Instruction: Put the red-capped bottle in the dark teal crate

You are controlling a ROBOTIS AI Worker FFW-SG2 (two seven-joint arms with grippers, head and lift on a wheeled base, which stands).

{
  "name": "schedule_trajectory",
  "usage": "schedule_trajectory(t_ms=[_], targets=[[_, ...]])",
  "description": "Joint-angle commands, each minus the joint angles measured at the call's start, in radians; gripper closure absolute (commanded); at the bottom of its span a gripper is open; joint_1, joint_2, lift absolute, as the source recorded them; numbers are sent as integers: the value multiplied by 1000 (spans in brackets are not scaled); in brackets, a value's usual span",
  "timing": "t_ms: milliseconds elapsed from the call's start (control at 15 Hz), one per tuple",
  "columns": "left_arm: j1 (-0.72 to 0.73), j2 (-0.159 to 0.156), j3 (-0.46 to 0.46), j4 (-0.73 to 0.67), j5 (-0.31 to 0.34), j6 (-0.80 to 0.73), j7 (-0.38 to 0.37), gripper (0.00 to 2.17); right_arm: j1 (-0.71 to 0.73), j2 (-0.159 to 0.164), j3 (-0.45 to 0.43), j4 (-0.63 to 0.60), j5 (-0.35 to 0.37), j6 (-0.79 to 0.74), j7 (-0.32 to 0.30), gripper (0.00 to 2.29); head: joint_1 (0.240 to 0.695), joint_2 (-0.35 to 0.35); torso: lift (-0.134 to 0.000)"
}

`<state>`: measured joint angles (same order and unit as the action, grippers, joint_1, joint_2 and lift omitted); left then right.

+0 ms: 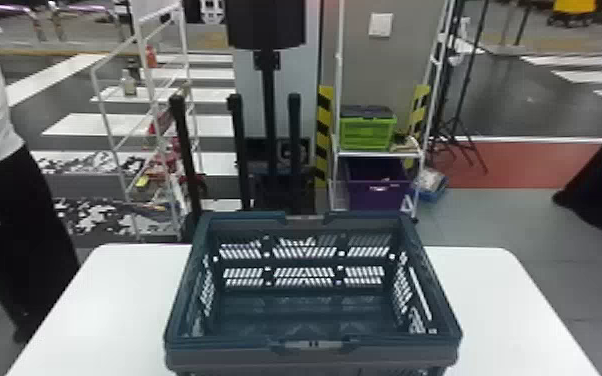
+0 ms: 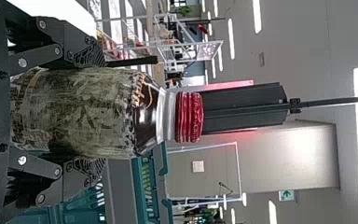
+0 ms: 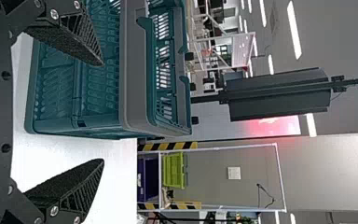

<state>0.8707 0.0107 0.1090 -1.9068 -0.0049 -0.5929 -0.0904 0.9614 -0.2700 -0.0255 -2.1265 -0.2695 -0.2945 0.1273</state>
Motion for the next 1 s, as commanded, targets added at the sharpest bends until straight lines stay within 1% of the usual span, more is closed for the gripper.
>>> schedule_trajectory(t_ms=[0,600,733,933], targets=[[-7,-13,1,0,3,3,0,2125,-4,-1,-4,-6,-2,12,0,151,499,0,0],[-13,-13,9,-32,13,46,-2,2125,3,17,-5,-13,4,12,0,151,499,0,0],[-19,-13,24,-90,13,132,-2,2125,7,17,-5,-13,6,12,2,151,499,0,0],[-75,-13,129,-268,26,442,-40,2125,10,17,-7,-13,4,12,0,151,499,0,0]])
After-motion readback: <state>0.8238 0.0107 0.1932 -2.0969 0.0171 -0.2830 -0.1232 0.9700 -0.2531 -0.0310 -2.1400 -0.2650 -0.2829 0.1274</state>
